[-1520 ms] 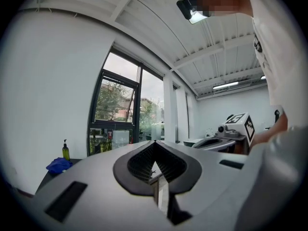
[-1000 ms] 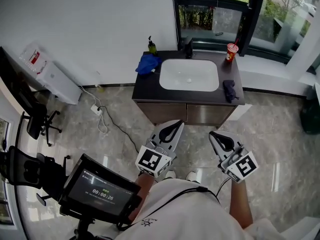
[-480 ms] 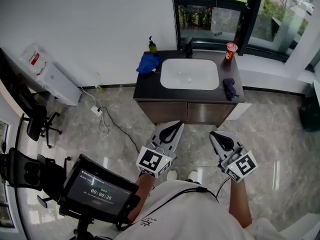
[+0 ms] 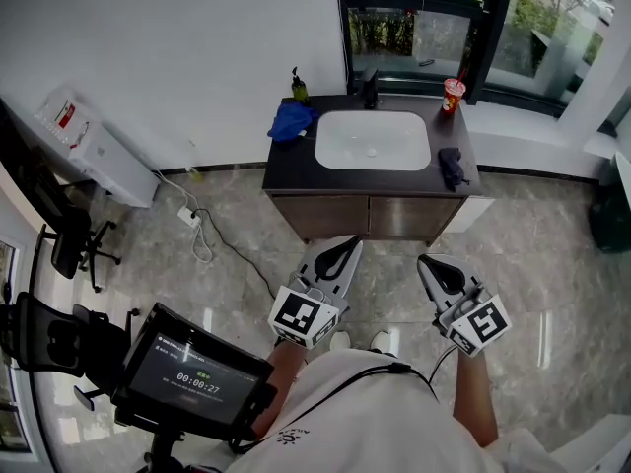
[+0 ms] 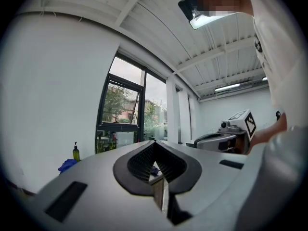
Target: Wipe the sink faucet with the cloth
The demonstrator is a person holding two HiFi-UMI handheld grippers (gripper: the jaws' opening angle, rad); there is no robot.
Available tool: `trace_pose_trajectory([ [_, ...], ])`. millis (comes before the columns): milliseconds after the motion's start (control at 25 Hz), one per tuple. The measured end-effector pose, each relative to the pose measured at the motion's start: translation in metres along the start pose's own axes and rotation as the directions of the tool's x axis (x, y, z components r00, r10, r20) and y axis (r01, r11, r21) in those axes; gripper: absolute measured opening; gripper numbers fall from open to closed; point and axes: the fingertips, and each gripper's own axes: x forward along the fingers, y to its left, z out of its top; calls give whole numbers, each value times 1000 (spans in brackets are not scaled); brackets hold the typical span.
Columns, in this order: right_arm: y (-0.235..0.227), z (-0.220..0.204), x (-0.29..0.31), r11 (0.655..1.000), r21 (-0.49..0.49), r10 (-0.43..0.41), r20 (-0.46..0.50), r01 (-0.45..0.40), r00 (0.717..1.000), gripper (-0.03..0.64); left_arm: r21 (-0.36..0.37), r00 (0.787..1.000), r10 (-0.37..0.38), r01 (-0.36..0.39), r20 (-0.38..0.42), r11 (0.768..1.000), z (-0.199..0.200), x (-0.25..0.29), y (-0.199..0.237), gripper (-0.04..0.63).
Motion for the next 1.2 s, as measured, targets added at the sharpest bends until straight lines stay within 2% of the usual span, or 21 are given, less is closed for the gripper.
trace_pose_trajectory([
  [1200,1,-7,3,1000,-23,-18,-7,18,1000,2,6,1000,-2,2,3,1000,-2,-3,2,0],
])
